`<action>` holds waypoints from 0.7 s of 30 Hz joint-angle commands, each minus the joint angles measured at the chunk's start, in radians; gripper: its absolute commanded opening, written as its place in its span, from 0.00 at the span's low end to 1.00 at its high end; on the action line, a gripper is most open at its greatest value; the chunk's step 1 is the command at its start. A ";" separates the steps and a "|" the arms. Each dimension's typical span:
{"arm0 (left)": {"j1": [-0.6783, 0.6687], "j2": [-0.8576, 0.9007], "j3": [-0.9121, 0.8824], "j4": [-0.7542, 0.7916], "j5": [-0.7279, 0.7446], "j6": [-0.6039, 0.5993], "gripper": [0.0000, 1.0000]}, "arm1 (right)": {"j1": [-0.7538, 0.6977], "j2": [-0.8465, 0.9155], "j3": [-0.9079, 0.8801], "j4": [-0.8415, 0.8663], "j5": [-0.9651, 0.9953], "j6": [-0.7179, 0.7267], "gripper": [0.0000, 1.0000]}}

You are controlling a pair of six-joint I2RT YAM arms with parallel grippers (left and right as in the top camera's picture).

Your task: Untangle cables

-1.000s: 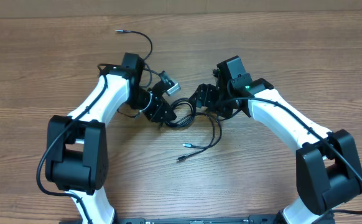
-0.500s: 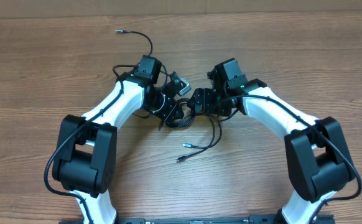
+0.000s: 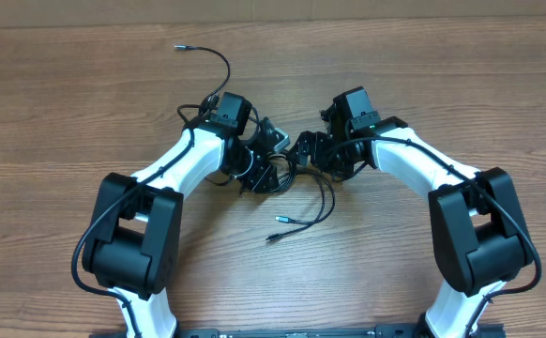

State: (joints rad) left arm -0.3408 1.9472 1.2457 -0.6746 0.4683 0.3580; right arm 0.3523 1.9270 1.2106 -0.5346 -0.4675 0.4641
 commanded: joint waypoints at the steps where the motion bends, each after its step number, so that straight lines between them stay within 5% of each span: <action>1: -0.007 0.011 -0.012 0.033 -0.082 -0.075 0.29 | 0.000 0.007 0.000 0.008 -0.005 -0.001 0.89; 8: -0.008 0.011 -0.013 0.048 -0.106 -0.106 0.16 | 0.002 0.014 -0.015 0.010 -0.005 0.011 0.89; 10: -0.008 0.011 -0.013 0.050 -0.105 -0.118 0.05 | 0.002 0.029 -0.015 0.021 -0.006 0.013 0.89; 21: 0.008 0.006 0.038 -0.036 -0.062 -0.102 0.04 | 0.047 0.073 -0.015 0.122 -0.005 0.021 0.93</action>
State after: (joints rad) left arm -0.3443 1.9472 1.2552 -0.7044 0.3809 0.2420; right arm 0.3855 1.9732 1.2037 -0.4129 -0.4751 0.4900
